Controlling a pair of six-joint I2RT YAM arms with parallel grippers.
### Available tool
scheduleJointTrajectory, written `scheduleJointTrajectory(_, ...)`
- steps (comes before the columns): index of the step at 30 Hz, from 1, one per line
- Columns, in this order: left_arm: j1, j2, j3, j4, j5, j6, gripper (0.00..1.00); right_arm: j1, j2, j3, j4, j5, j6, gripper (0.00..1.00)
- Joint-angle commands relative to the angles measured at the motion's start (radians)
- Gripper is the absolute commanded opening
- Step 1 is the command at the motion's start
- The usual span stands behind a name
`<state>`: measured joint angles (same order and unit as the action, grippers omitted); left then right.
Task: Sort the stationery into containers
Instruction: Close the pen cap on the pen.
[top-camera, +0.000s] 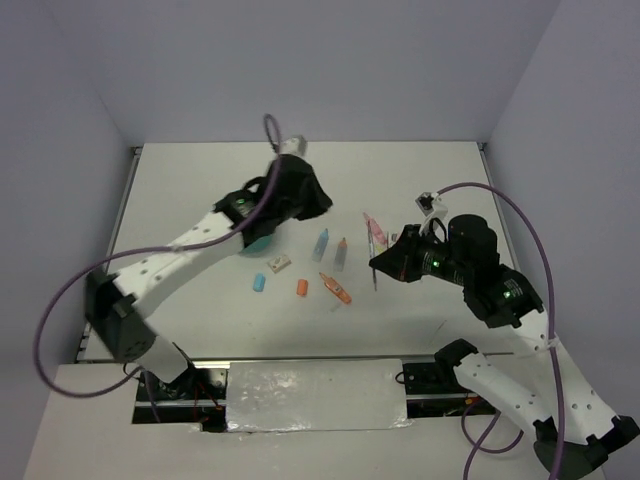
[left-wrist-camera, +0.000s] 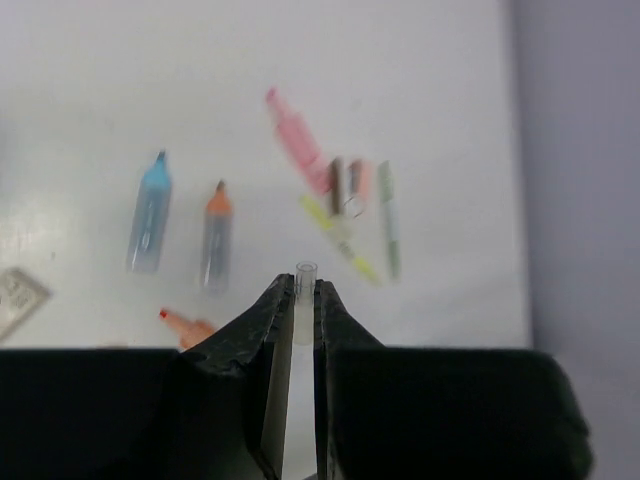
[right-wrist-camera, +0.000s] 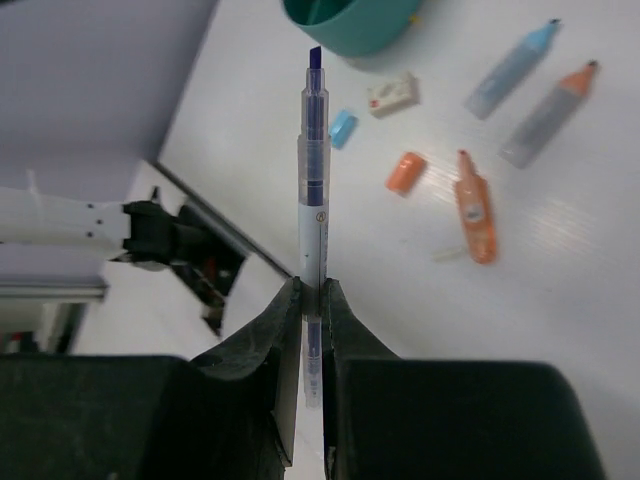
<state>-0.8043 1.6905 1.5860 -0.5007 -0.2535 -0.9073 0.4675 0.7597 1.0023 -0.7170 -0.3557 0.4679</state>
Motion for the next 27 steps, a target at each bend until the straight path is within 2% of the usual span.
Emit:
scheduleJointTrajectory(1, 0.071, -0.252, -0.187, 0.311, 0.098, 0.073, 0.00, 0.023, -0.031, -0.097, 0.273, -0.169, 0.191, 0.00)
scheduleJointTrajectory(2, 0.086, -0.303, -0.230, 0.356, 0.153, 0.077, 0.00, 0.037, -0.033, -0.120, 0.381, -0.186, 0.228, 0.00)
scheduleJointTrajectory(4, 0.131, -0.426, -0.335, 0.480, 0.224, 0.074, 0.00, 0.078, -0.008, -0.162, 0.470, -0.198, 0.297, 0.00)
scheduleJointTrajectory(5, 0.149, -0.461, -0.389, 0.511, 0.281, 0.073, 0.00, 0.145, 0.010, -0.156, 0.513, -0.181, 0.304, 0.00)
scheduleJointTrajectory(7, 0.166, -0.558, -0.441, 0.611, 0.318, 0.065, 0.00, 0.221, 0.070, -0.130, 0.537, -0.106, 0.304, 0.00)
scheduleJointTrajectory(8, 0.181, -0.589, -0.467, 0.631, 0.329, 0.050, 0.00, 0.297, 0.088, -0.099, 0.553, -0.073, 0.304, 0.00)
scheduleJointTrajectory(10, 0.206, -0.653, -0.511, 0.662, 0.364, 0.033, 0.00, 0.367, 0.142, -0.065, 0.554, 0.018, 0.291, 0.00)
scheduleJointTrajectory(16, 0.223, -0.713, -0.520, 0.643, 0.424, 0.024, 0.00, 0.427, 0.233, -0.005, 0.573, 0.087, 0.287, 0.00)
scheduleJointTrajectory(27, 0.232, -0.747, -0.566, 0.646, 0.438, -0.021, 0.00, 0.450, 0.247, 0.059, 0.536, 0.146, 0.230, 0.00)
